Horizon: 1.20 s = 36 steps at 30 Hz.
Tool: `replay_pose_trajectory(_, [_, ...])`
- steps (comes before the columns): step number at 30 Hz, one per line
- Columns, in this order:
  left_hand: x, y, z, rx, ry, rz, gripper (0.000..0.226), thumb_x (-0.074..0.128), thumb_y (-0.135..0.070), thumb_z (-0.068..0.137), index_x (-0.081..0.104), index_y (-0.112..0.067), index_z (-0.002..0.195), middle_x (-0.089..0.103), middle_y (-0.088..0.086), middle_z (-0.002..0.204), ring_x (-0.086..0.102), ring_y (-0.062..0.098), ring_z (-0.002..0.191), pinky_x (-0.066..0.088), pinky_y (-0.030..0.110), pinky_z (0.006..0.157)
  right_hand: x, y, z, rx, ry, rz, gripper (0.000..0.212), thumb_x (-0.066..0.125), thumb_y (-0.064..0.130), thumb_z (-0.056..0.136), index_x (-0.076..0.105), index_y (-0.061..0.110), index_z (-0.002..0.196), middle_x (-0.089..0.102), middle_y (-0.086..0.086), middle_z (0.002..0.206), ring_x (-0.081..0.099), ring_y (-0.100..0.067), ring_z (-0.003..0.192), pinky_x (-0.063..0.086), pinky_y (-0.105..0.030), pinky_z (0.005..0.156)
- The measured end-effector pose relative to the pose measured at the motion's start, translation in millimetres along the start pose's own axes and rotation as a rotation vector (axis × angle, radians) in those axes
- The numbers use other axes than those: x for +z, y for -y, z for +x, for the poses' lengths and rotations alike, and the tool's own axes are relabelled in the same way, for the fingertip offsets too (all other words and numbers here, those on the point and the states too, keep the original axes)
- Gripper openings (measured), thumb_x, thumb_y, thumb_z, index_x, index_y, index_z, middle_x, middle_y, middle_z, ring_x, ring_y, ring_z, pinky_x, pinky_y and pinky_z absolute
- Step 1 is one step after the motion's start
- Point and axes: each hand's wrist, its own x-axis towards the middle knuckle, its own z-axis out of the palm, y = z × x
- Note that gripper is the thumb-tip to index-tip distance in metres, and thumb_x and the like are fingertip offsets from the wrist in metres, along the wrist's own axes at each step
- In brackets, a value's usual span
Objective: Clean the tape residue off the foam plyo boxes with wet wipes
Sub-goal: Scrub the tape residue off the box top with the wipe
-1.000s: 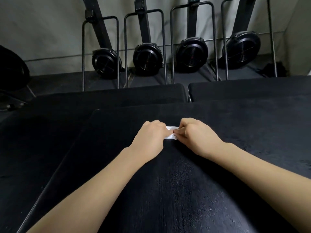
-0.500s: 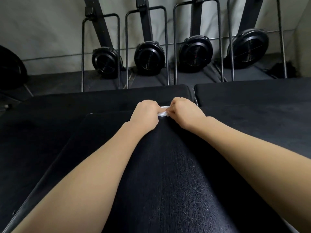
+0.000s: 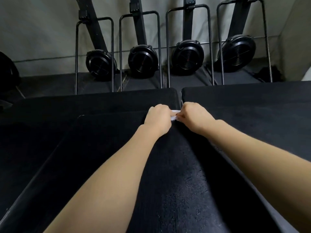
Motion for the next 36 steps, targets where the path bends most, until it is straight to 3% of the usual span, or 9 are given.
replay_pose_trajectory(3, [-6.7, -3.1, -25.8, 0.070, 0.021, 0.058, 0.013, 0.050, -0.005, 0.084, 0.051, -0.018, 0.082, 0.053, 0.003, 0.084, 0.042, 0.021, 0.073, 0.026, 0.030, 0.070, 0.7, -0.4, -25.5, -0.067, -0.020, -0.006, 0.035, 0.070, 0.042, 0.087, 0.059, 0.011, 0.076, 0.057, -0.001, 0.080, 0.058, -0.022, 0.074, 0.048, -0.037, 0.061])
replay_pose_trajectory(9, [-4.0, -10.8, -67.6, 0.241, -0.010, 0.146, 0.025, 0.046, 0.001, 0.083, 0.048, -0.023, 0.086, 0.035, -0.004, 0.075, 0.036, 0.018, 0.080, 0.029, 0.031, 0.072, 11.4, -15.2, -66.6, -0.232, -0.028, -0.068, 0.031, 0.062, 0.042, 0.093, 0.069, 0.012, 0.094, 0.056, 0.001, 0.089, 0.054, -0.019, 0.079, 0.050, -0.040, 0.071])
replay_pose_trajectory(15, [-2.7, -4.2, -32.1, 0.223, 0.009, 0.211, 0.046, 0.045, 0.000, 0.083, 0.068, -0.031, 0.109, 0.039, -0.005, 0.078, 0.037, 0.018, 0.082, 0.031, 0.031, 0.073, 6.7, 1.4, -38.0, -0.090, -0.074, 0.007, 0.031, 0.065, 0.028, 0.092, 0.043, 0.016, 0.073, 0.054, -0.003, 0.085, 0.055, -0.027, 0.078, 0.036, -0.034, 0.061])
replay_pose_trajectory(18, [-3.7, -3.6, -9.2, 0.160, -0.025, 0.198, 0.040, 0.046, -0.001, 0.087, 0.069, -0.022, 0.112, 0.046, 0.000, 0.085, 0.048, 0.023, 0.090, 0.031, 0.031, 0.073, 8.3, -1.7, -10.3, -0.042, -0.080, 0.024, 0.026, 0.063, 0.027, 0.092, 0.046, 0.015, 0.076, 0.054, -0.003, 0.087, 0.056, -0.027, 0.079, 0.035, -0.033, 0.062])
replay_pose_trajectory(23, [-0.8, -10.1, 13.5, -0.024, -0.048, 0.066, 0.019, 0.050, 0.000, 0.091, 0.064, -0.004, 0.104, 0.059, 0.010, 0.107, 0.054, 0.029, 0.106, 0.035, 0.031, 0.078, 19.9, -11.0, 25.5, 0.015, -0.109, 0.036, 0.020, 0.058, 0.027, 0.091, 0.064, 0.009, 0.087, 0.058, -0.003, 0.094, 0.059, -0.028, 0.083, 0.037, -0.032, 0.065])
replay_pose_trajectory(27, [0.3, -9.4, 5.6, 0.011, -0.049, 0.072, 0.023, 0.048, 0.001, 0.088, 0.063, -0.016, 0.091, 0.035, -0.005, 0.076, 0.046, 0.025, 0.089, 0.029, 0.031, 0.070, 17.5, -8.0, 21.4, 0.041, -0.094, 0.033, 0.021, 0.060, 0.028, 0.091, 0.065, 0.008, 0.091, 0.058, -0.003, 0.094, 0.059, -0.028, 0.085, 0.038, -0.032, 0.065])
replay_pose_trajectory(30, [-8.7, -13.3, -11.1, 0.033, -0.007, 0.078, 0.029, 0.046, 0.005, 0.081, 0.041, -0.019, 0.065, 0.026, -0.004, 0.069, 0.038, 0.022, 0.079, 0.024, 0.030, 0.062, 10.7, -1.4, -0.6, 0.039, -0.089, 0.023, 0.023, 0.064, 0.027, 0.091, 0.051, 0.011, 0.079, 0.055, -0.005, 0.089, 0.056, -0.029, 0.085, 0.036, -0.033, 0.066])
replay_pose_trajectory(32, [-16.7, -21.0, -28.8, 0.018, -0.003, 0.050, 0.031, 0.046, 0.004, 0.083, 0.040, -0.018, 0.062, 0.035, -0.001, 0.072, 0.042, 0.023, 0.080, 0.027, 0.031, 0.066, 4.2, 3.4, -21.9, 0.027, -0.075, 0.020, 0.029, 0.064, 0.027, 0.090, 0.044, 0.015, 0.073, 0.053, -0.004, 0.085, 0.056, -0.029, 0.084, 0.036, -0.034, 0.066])
replay_pose_trajectory(36, [-22.6, -32.6, -63.1, 0.042, 0.066, 0.037, 0.019, 0.047, 0.002, 0.085, 0.061, -0.010, 0.087, 0.058, 0.010, 0.096, 0.049, 0.027, 0.085, 0.028, 0.031, 0.069, 1.4, 10.7, -65.9, 0.035, -0.039, -0.007, 0.029, 0.064, 0.029, 0.091, 0.044, 0.016, 0.075, 0.054, -0.004, 0.086, 0.056, -0.028, 0.082, 0.036, -0.034, 0.065])
